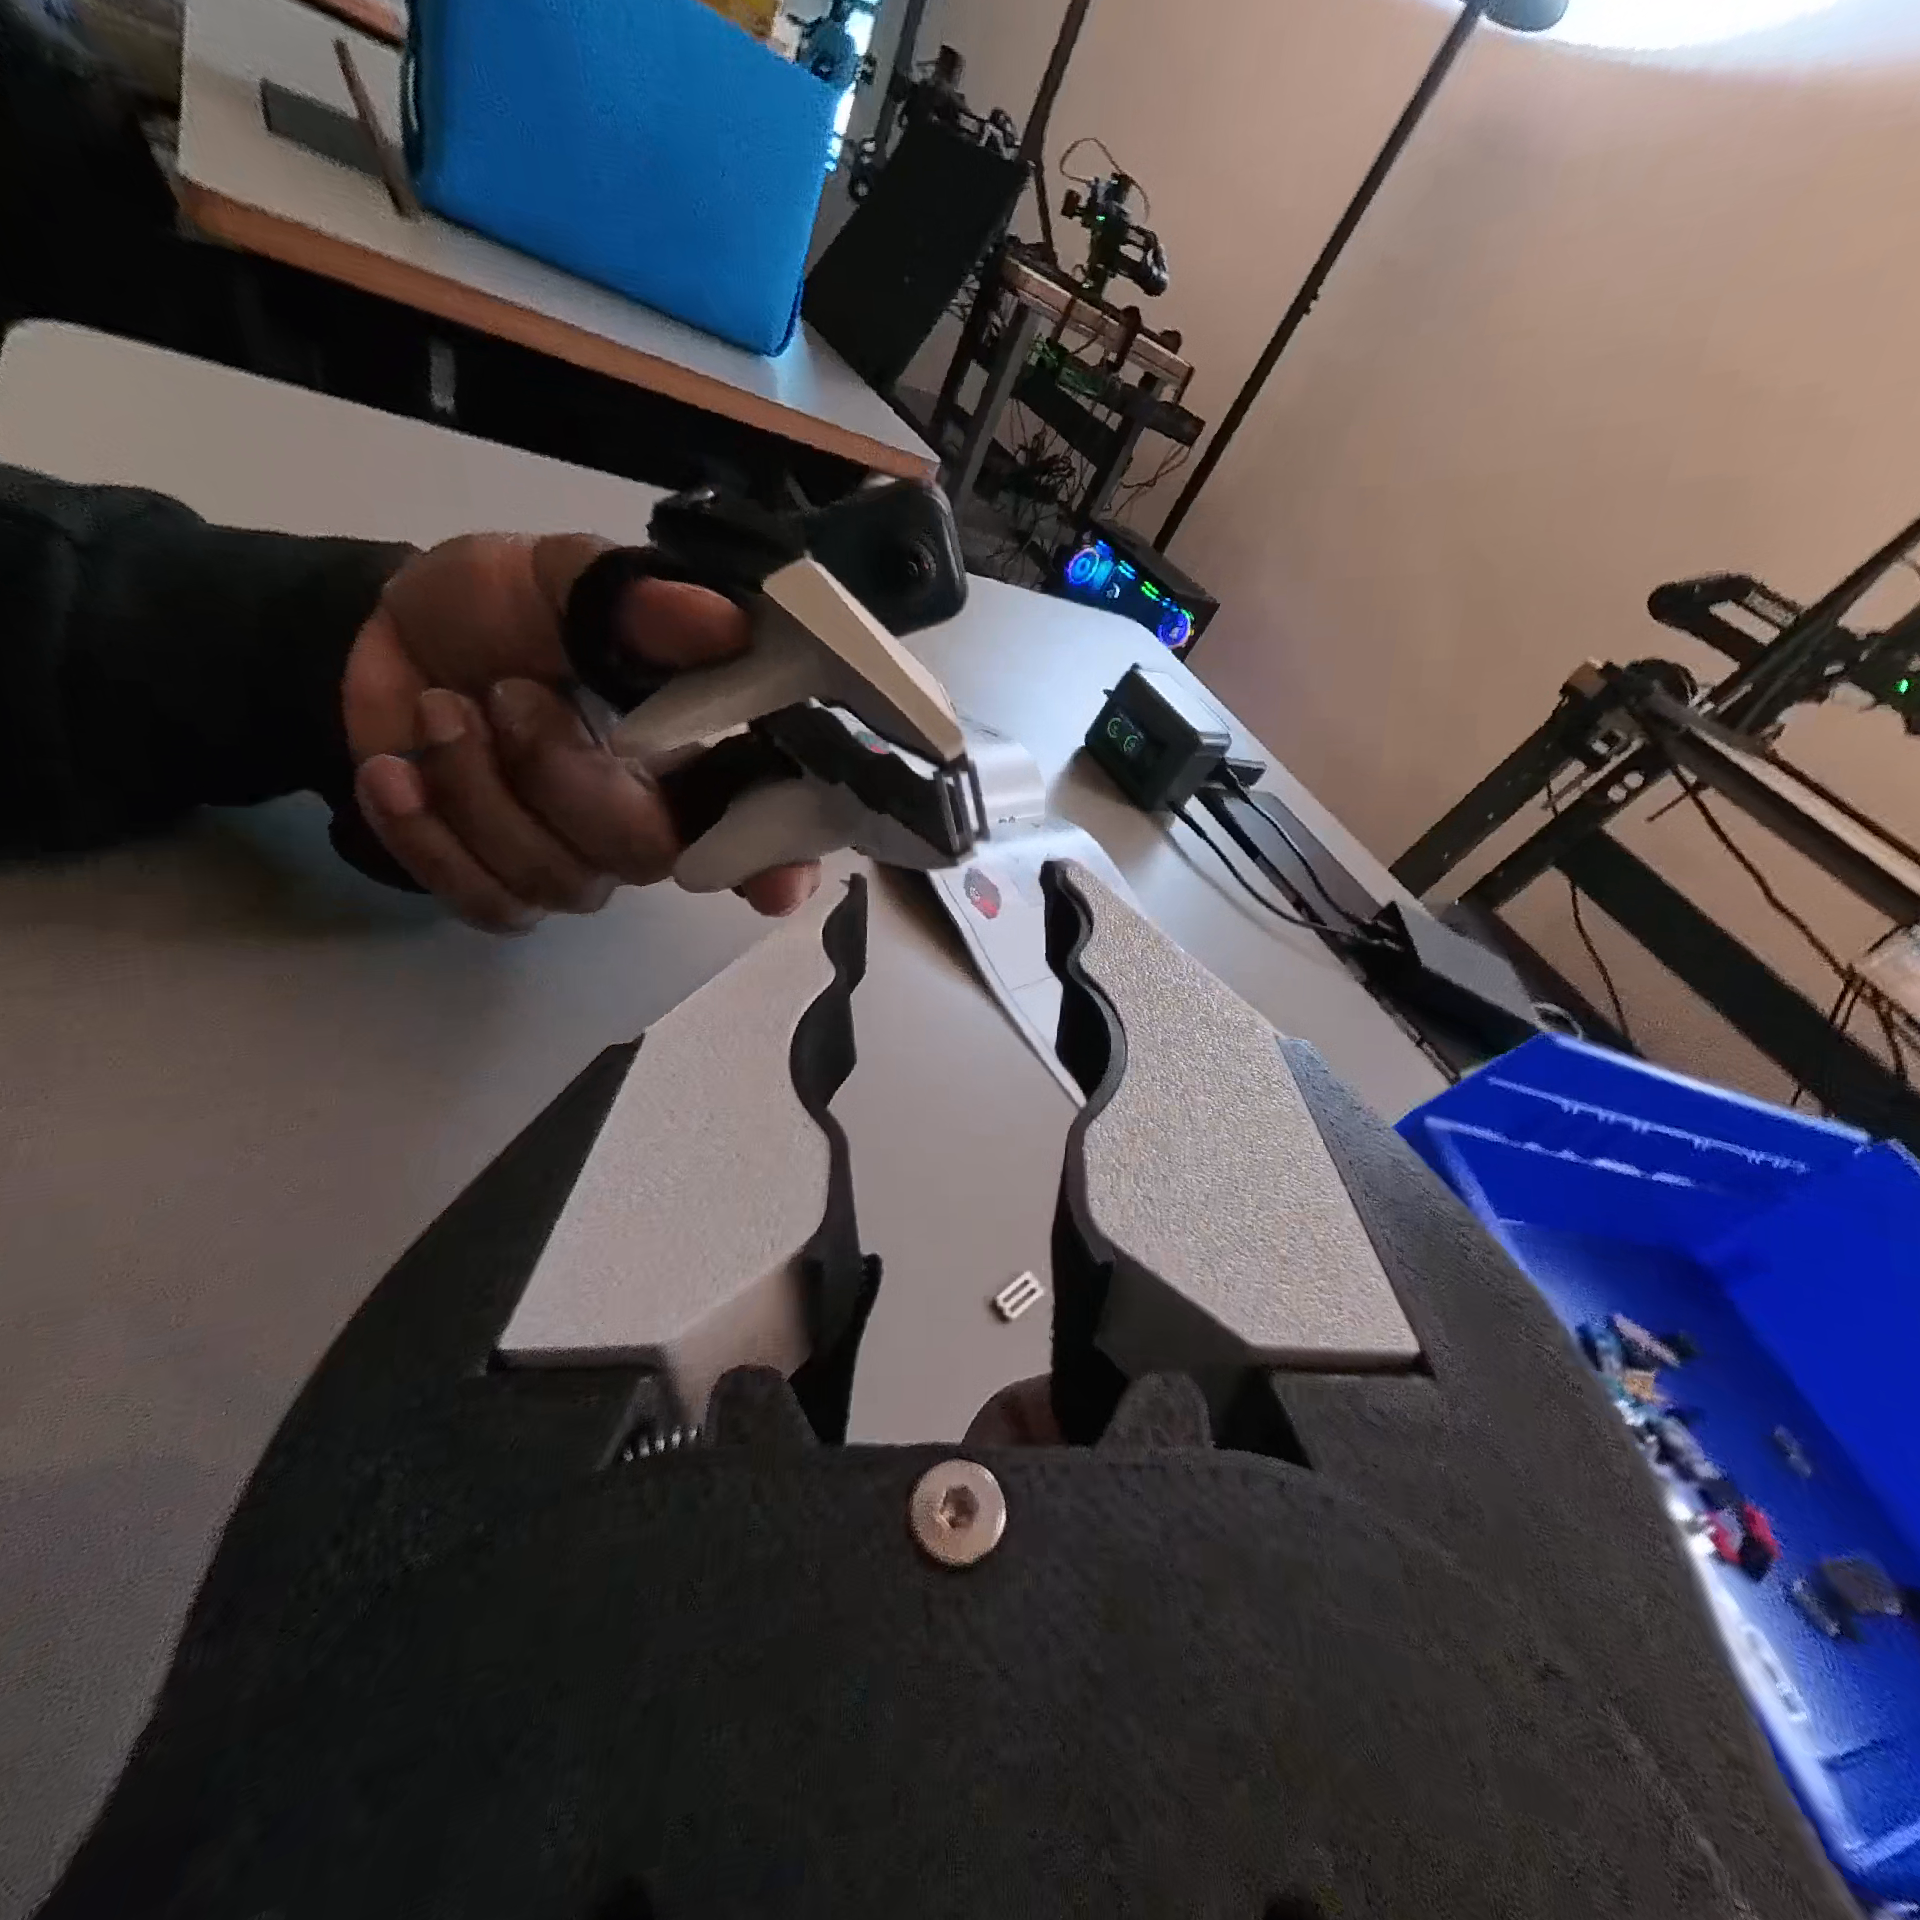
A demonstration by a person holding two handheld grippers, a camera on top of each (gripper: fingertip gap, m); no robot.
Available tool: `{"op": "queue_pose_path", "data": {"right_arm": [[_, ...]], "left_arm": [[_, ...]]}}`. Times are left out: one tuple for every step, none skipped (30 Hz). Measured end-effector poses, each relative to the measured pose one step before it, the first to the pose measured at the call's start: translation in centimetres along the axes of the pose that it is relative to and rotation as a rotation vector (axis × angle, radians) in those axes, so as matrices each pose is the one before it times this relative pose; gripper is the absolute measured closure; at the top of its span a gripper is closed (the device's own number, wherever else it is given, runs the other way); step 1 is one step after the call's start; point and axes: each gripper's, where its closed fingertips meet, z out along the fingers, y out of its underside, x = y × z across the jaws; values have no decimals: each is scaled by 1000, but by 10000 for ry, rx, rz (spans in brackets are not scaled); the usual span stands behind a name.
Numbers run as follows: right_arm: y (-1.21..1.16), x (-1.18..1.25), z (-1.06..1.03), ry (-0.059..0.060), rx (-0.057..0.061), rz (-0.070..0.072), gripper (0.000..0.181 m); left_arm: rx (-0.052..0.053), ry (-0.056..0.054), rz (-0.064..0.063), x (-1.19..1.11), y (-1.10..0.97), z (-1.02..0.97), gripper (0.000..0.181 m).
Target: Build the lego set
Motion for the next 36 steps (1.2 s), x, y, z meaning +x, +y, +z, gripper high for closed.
{"op": "queue_pose_path", "data": {"right_arm": [[-88,-28,43,-70,-81,-267,146],[-59,-18,24,-54,-74,-263,147],[-94,-27,-1,-57,-41,-235,148],[-108,-3,-15,-37,-19,-196,150],[-121,9,-28,-46,-6,-142,152],[-70,6,-33,-61,-23,-99,153],[-22,4,-25,-63,-31,-63,154],[-21,-39,-53,-93,-11,-49,155],[-15,-74,-64,-109,5,-34,156],[-25,-29,-72,-87,12,-9,156],[-18,35,-83,-48,13,15,157],[-5,72,-77,-23,3,20,158],[-12,39,-67,-22,5,10,159],[1,29,-53,-11,-7,-2,160],[22,-1,-31,-15,-15,-13,161],[11,-75,-25,-60,-23,-8,162],[11,-70,-4,-36,-25,-18,163],[10,-43,3,-11,-16,-33,164],[23,-64,15,-25,-20,-30,165],[29,-70,19,-31,-21,-22,167],[-10,-108,26,-41,1,-11,169],[-16,-98,42,-32,5,2,171],[12,-73,61,-4,-7,11,172],[32,-5,43,25,-15,9,172],[23,1,41,13,-11,20,172],[19,4,9,3,-5,35,172],[-5,8,2,1,-2,29,172],[-13,0,-20,-1,4,21,172],[-23,8,-15,1,2,16,172],[-21,0,-15,4,-2,-1,172],[-16,-11,-17,1,-3,-9,172],[-13,-25,-6,-10,4,-8,172],[-2,-3,-7,-20,7,1,172],[-20,-3,8,-24,14,10,172],[-43,-4,0,-26,25,7,172],[-46,-16,15,-36,21,-3,171]], "left_arm": [[-30,5,-61,-88,129,139,164],[-52,-28,-49,-128,149,131,164],[-63,-30,-25,-95,152,133,164],[-71,-9,-6,-43,151,120,164],[-72,-9,11,-19,152,98,164],[-62,-17,18,-23,128,69,164],[-51,-18,24,-11,112,40,164],[-40,-30,32,-30,81,-12,164],[-18,-43,26,-41,23,-43,164],[-7,-58,15,-80,-10,-61,164],[-18,-70,12,-103,22,-54,164],[-15,-37,2,-58,25,-24,164],[-9,5,-15,-9,30,25,164],[-26,-6,-16,-27,57,54,164],[-53,-32,-2,-68,103,67,164],[-58,-21,9,-43,112,88,164],[-41,12,-3,8,88,79,164],[-23,19,-20,15,62,66,164],[-8,4,-25,-23,28,42,164],[1,-6,-14,-22,2,4,164],[2,-6,0,-3,-6,-18,164],[3,0,-3,8,-8,-17,164],[6,-5,-10,-12,-12,-30,164],[5,-18,-6,-31,0,-22,164],[6,-21,0,-34,-17,-28,164],[1,-10,0,-25,-6,-12,164],[2,-1,2,-2,-3,2,164],[0,8,5,12,-4,13,164],[0,13,8,30,0,16,164],[-2,16,4,17,4,8,164],[-3,18,-3,22,8,17,164],[-4,15,-2,12,13,3,164],[-3,7,8,13,-2,1,164],[2,6,12,16,-2,-5,164],[5,19,5,34,-15,-2,164],[8,30,-3,46,-13,-4,164]]}}
